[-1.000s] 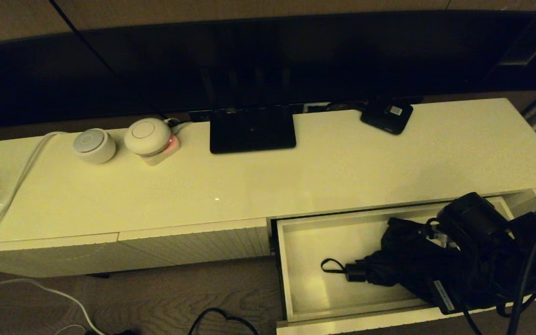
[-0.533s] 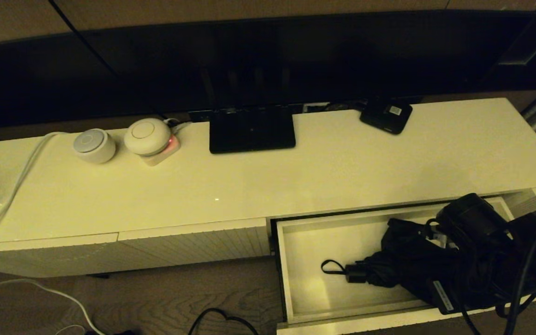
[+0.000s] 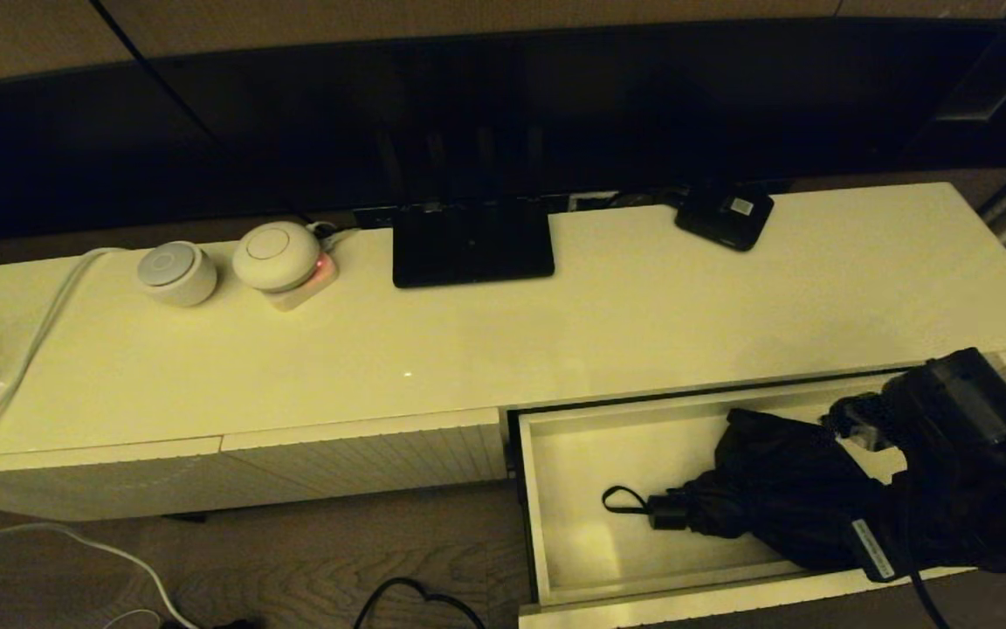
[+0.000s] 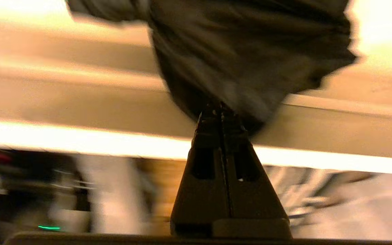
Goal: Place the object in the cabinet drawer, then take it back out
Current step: Open the drawer
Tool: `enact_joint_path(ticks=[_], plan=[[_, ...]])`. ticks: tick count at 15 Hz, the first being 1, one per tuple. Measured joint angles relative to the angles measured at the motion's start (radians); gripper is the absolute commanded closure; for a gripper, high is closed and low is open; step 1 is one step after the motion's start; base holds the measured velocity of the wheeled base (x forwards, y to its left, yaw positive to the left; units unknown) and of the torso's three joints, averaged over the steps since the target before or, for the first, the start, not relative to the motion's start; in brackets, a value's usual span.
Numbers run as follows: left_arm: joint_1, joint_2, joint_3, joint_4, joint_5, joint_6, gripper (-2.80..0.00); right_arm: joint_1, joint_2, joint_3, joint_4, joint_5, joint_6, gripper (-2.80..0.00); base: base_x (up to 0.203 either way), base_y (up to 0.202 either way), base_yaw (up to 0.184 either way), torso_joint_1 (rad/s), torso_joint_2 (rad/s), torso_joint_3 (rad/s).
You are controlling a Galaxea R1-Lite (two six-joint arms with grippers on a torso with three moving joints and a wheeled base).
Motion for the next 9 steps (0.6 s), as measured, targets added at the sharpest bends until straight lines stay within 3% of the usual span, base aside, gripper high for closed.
enact_joint_path(ticks=[2,5,9], plan=[[0.0,0.0,0.0,0.0,0.0,0.0,0.0,-0.01,-0.042,0.029,-0.004,-0.021,-0.156,0.0,0.0,0.0,0.0,0.0,0.0,0.0],[0.0,0.0,0.0,0.0,0.0,0.0,0.0,-0.07,-0.076,0.038,-0.008,-0.018,-0.464,0.0,0.0,0.0,0.0,0.0,0.0,0.0],[0.0,0.0,0.0,0.0,0.0,0.0,0.0,-0.106,-0.101,0.05,-0.009,0.145,-0.835,0.0,0.0,0.0,0.0,0.0,0.0,0.0]])
